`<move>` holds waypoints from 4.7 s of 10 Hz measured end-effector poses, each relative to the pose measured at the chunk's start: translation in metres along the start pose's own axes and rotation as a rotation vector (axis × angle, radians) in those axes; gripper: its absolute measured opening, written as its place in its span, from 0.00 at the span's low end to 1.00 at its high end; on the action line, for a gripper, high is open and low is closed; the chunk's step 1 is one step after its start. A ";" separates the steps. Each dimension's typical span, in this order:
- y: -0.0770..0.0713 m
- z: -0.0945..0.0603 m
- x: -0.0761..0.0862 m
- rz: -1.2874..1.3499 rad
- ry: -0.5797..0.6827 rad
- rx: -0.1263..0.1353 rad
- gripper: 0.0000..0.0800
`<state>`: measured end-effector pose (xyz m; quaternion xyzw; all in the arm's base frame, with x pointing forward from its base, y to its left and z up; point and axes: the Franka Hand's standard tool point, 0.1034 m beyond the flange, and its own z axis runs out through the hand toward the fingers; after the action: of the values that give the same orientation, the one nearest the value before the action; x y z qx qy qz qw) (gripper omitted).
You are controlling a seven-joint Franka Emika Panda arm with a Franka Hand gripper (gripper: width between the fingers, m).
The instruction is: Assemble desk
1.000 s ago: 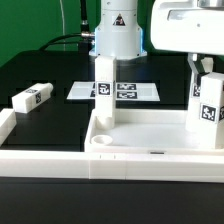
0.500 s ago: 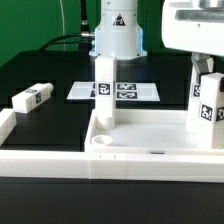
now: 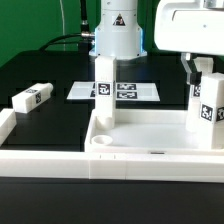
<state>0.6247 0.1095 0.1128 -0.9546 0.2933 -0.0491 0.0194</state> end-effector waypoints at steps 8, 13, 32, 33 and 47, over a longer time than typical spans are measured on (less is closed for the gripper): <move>0.002 0.001 0.004 -0.572 0.010 -0.007 0.81; 0.006 0.001 0.006 -0.865 0.010 -0.016 0.81; 0.006 0.002 0.004 0.414 -0.019 0.023 0.36; 0.005 0.002 0.004 0.469 -0.022 0.024 0.36; 0.007 0.005 0.005 -0.237 -0.010 0.023 0.81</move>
Offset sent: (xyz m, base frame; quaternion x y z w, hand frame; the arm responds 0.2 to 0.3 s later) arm 0.0015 0.0005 0.0015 -0.0145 0.0051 -0.2345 0.9720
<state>0.6254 0.1014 0.1077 -0.9825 0.1776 -0.0499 0.0259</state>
